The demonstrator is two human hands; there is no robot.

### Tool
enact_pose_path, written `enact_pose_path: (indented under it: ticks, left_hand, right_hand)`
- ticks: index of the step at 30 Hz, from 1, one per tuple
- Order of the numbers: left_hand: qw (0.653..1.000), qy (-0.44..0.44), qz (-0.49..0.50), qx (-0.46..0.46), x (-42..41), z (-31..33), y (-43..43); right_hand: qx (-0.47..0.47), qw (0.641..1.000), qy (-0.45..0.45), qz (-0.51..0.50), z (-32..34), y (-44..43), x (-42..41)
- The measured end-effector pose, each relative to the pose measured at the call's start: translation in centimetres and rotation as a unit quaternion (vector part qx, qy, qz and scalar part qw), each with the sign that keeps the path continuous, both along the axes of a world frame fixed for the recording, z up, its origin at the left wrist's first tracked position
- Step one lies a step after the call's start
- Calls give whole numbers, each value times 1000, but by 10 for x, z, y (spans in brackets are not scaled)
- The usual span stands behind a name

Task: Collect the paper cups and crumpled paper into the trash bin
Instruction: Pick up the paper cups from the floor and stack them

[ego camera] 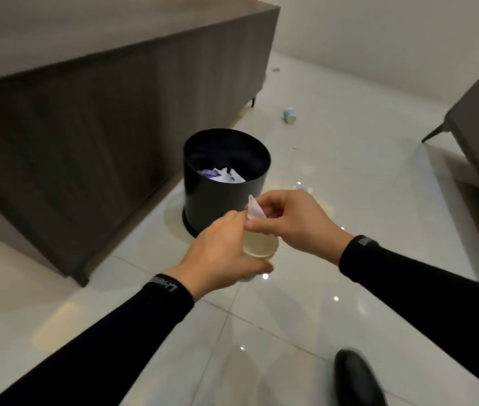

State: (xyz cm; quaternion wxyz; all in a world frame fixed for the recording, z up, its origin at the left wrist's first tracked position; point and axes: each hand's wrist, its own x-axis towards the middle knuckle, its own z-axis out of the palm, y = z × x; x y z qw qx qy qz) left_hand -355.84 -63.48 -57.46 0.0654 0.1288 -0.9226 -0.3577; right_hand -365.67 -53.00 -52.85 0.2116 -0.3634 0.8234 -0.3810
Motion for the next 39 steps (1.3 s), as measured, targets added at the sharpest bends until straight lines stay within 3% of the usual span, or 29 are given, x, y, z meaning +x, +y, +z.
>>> enact_pose_path:
  ticks: [3,7,11,16,22,30,39]
  left_hand:
    - [998,28,54,29,-2,-9,-2]
    - [995,17,99,17,-2,-28,-7]
    - [993,-21,109,-28,-19,-34,-9]
    - [988,-49,130,-62,-68,-22,-12]
    - [987,-79,116,-75,-144,-20,10]
    - [989,-115,85,-41,-228,-63,36]
    - [986,-124,111,-26,-252,-113,35]
  right_hand:
    - [64,997,26,43,-4,-3,-7]
    - [-4,998,-34,43,-26,-3,-29]
    - [-23,1000,-12,4,-47,-6,-69]
    - [149,984,76,62,-72,-4,-152]
    - [224,975,5,-2,-120,21,-275]
    - [193,968,-110,-118,-195,26,-348]
    - [96,945,-220,-222,-248,3,-375]
